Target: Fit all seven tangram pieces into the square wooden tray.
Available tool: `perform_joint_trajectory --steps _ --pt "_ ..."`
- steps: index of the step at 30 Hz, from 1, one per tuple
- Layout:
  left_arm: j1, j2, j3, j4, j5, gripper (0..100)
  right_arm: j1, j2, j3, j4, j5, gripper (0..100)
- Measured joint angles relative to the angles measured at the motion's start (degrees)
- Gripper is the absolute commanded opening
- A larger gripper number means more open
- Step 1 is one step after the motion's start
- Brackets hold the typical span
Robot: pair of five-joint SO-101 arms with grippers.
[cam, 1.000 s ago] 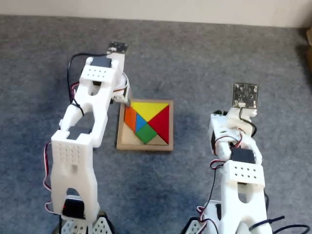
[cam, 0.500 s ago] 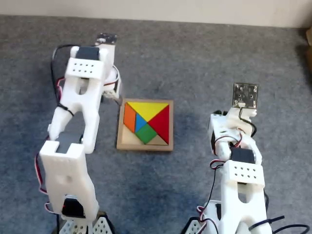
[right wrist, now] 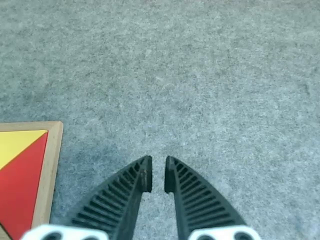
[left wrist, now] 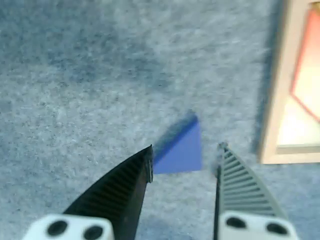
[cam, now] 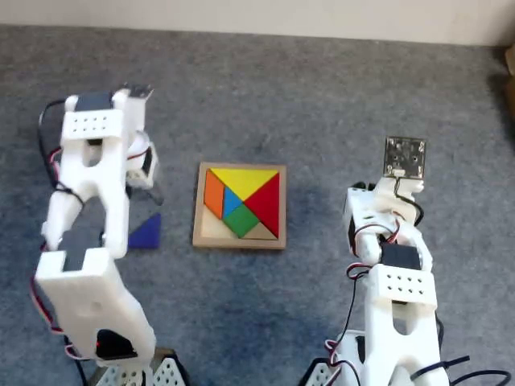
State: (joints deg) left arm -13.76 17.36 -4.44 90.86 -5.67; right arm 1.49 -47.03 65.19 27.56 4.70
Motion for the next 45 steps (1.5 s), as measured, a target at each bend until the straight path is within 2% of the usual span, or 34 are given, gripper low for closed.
perform_joint_trajectory --steps 8,13,27,30,34,39,45 --pt "-0.97 -15.65 27.87 -17.67 -7.21 21 0.0 0.0 0.0 0.0 0.0 5.6" --pt "-0.97 -18.2 35.87 -24.79 -13.19 21 0.0 0.0 0.0 0.0 0.0 5.6" --pt "-0.97 -12.31 35.96 -26.02 -26.9 20 0.0 0.0 0.0 0.0 0.0 5.6" --pt "-0.97 -12.31 35.96 -26.02 -27.6 20 0.0 0.0 0.0 0.0 0.0 5.6" --pt "-0.97 -12.31 35.96 -26.02 -27.69 15 0.0 0.0 0.0 0.0 0.0 5.6" --pt "-0.97 -12.31 35.96 -25.85 -27.69 16 0.0 0.0 0.0 0.0 0.0 5.6" --pt "-0.97 -12.31 35.96 -25.85 -27.69 6 0.0 0.0 0.0 0.0 0.0 5.6"
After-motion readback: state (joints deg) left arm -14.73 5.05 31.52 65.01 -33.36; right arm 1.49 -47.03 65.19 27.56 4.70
